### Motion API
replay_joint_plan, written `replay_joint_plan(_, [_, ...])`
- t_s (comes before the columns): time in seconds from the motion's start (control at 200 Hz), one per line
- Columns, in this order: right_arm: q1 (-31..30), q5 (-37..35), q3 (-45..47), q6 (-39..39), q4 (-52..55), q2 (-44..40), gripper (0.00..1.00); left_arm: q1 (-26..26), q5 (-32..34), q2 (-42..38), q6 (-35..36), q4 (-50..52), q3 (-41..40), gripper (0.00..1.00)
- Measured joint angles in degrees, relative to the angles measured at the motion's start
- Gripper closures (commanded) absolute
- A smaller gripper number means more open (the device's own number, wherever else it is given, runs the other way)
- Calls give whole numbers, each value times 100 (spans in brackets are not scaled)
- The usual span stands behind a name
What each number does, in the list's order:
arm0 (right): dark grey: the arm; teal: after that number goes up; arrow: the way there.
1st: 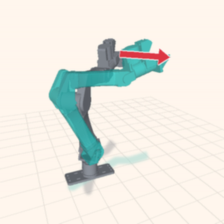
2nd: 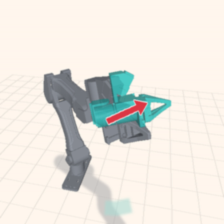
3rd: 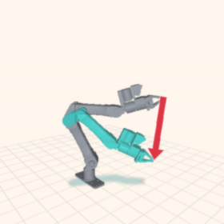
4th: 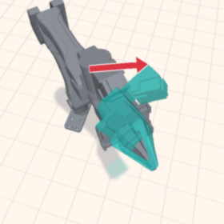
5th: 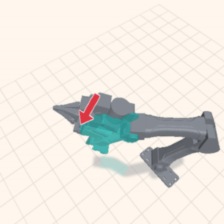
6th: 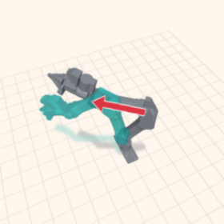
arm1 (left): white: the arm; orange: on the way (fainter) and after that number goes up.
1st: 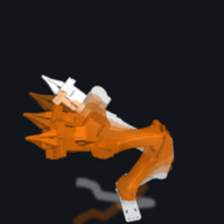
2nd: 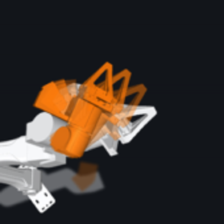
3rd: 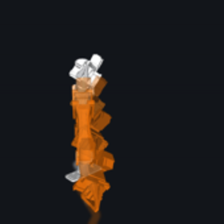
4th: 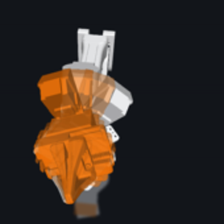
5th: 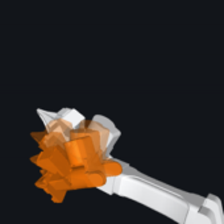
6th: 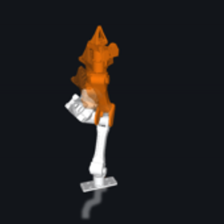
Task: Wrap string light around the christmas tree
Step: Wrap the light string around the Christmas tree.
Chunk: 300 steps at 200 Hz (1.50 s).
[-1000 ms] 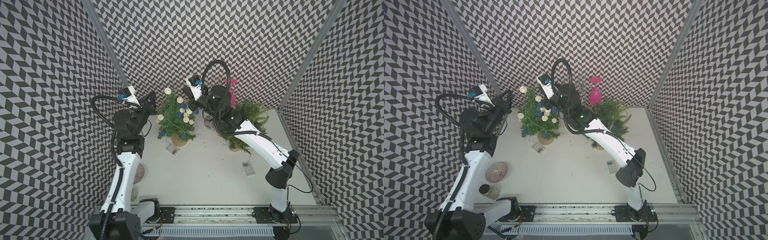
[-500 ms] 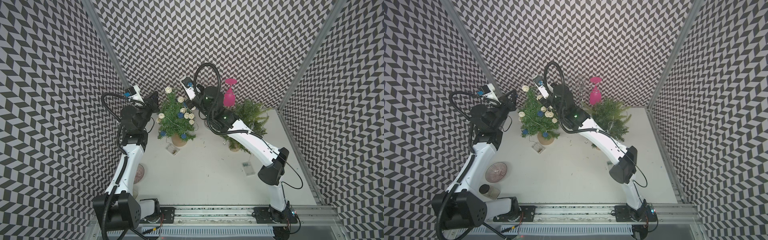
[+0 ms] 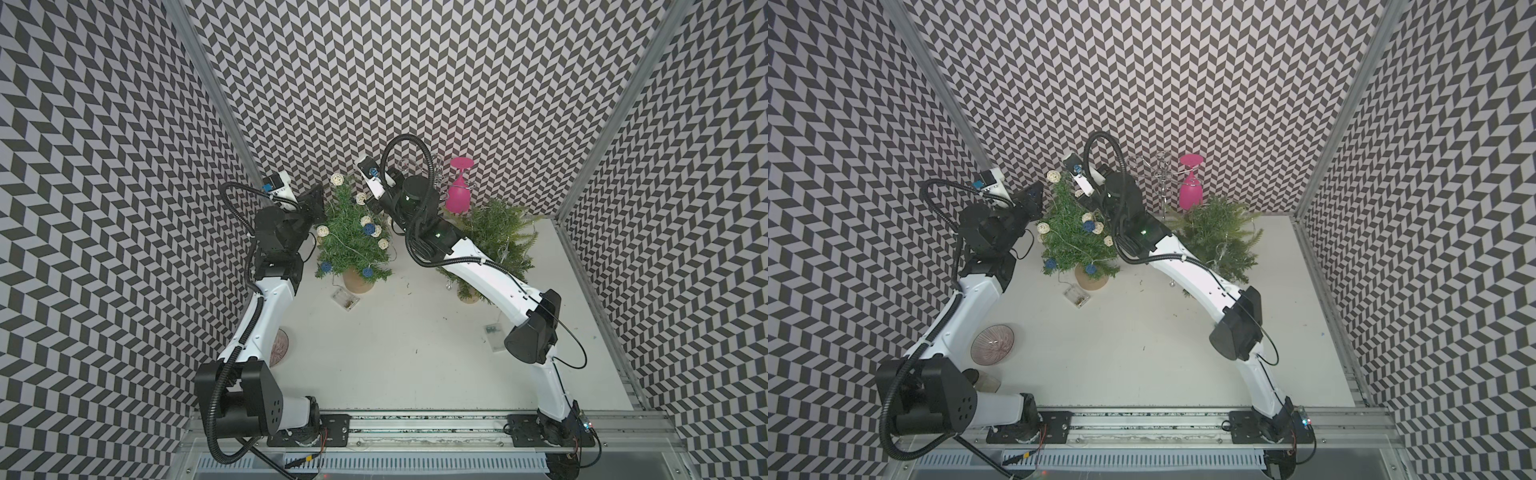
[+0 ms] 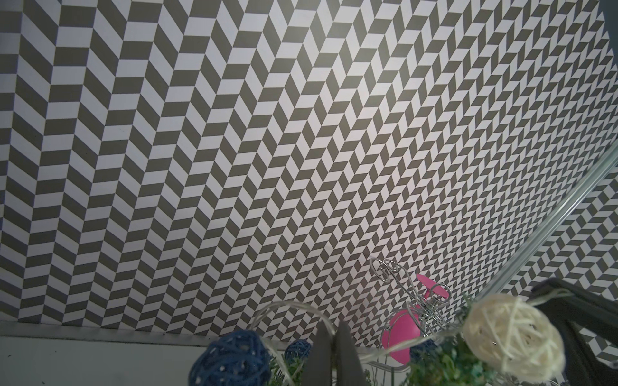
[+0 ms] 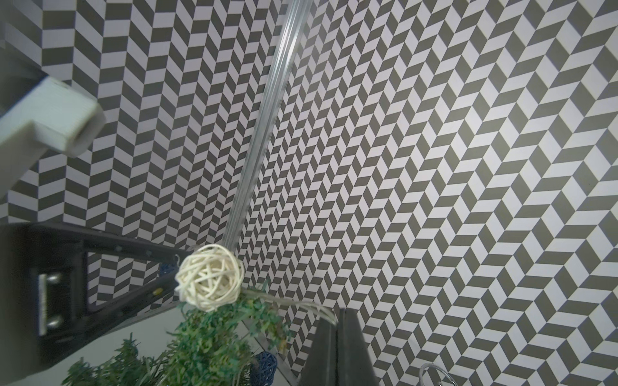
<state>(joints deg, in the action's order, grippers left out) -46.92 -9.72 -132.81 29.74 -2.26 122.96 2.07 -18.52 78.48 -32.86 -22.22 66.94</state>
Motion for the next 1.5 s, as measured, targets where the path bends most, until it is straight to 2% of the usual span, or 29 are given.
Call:
replay_joint_plan(0.38, [238, 658, -463, -415, -437, 345, 100, -87, 22, 20, 17, -190, 59, 96])
replay_joint_plan(0.711, [420, 876, -695, -610, -546, 839, 100, -170, 136, 472, 42, -127, 175, 94])
replay_joint_plan(1.156, [415, 942, -293, -640, -136, 529, 100, -184, 186, 190, 79, -122, -151, 86])
replay_joint_plan(1.287, [407, 994, -293, -664, 107, 380, 100, -181, 190, 85, 76, -131, -199, 73])
replay_joint_plan(1.357, [393, 1069, -289, -645, 173, 321, 100, -184, 186, -2, 66, -146, -306, 72])
replay_joint_plan(1.502, [280, 1086, -221, -538, 363, 238, 100, -201, 184, -236, 52, -105, -461, 61])
